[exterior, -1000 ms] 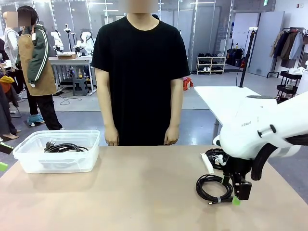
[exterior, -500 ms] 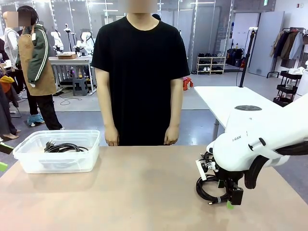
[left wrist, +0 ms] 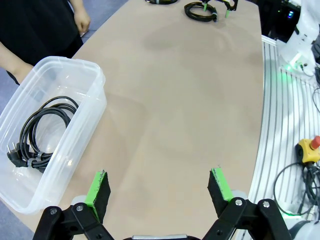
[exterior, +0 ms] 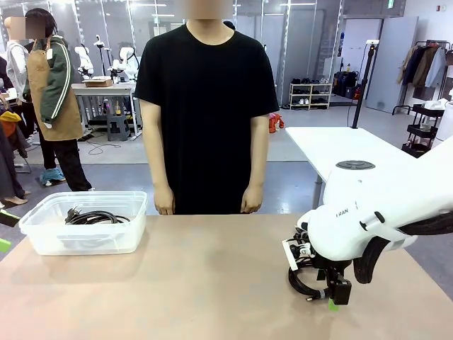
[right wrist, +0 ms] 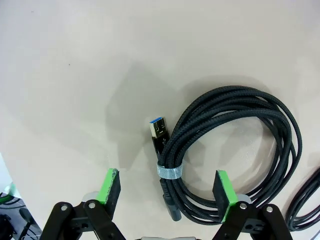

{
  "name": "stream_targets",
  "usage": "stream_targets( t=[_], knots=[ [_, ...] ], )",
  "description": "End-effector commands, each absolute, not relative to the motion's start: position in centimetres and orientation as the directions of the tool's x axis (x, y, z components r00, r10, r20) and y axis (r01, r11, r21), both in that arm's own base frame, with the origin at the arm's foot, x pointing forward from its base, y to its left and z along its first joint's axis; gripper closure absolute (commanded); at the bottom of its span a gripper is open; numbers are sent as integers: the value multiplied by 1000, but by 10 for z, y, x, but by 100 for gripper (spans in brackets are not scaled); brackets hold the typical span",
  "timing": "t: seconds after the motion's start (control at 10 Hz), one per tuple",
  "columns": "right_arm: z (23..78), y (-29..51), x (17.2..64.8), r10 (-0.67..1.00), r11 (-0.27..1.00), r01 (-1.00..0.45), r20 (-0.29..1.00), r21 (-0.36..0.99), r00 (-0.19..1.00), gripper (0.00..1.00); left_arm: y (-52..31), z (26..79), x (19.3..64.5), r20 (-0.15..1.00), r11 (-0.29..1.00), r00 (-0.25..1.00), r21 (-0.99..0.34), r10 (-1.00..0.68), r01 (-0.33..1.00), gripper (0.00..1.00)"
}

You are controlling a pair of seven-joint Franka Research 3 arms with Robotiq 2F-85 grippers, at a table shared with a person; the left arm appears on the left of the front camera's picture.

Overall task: Organize and store the cables.
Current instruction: Place the USB Extension Cable into the Organizing box.

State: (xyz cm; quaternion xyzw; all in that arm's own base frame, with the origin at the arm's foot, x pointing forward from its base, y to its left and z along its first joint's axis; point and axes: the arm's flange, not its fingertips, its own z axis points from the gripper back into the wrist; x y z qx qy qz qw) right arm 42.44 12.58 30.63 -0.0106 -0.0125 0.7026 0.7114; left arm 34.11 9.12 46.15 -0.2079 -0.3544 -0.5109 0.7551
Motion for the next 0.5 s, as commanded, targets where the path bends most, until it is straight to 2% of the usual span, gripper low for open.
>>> stream_targets(
  t=[0.0, 0.1, 0.2, 0.4],
  knots=[
    [304, 134, 425, 999, 32, -998, -27, -53, 33, 66, 92, 461, 343, 763, 375, 203, 55, -614, 926, 0],
    [302, 135, 425, 999, 28, -998, -29, -48, 30, 91, 92, 461, 343, 763, 375, 203, 55, -614, 926, 0],
    [301, 136, 425, 999, 28, -999, -27, -44, 30, 100, 92, 461, 343, 763, 375, 203, 55, -614, 926, 0],
    [302, 136, 426, 999, 30, -999, -25, -45, 31, 100, 92, 461, 343, 763, 375, 203, 55, -614, 926, 0]
  ],
)
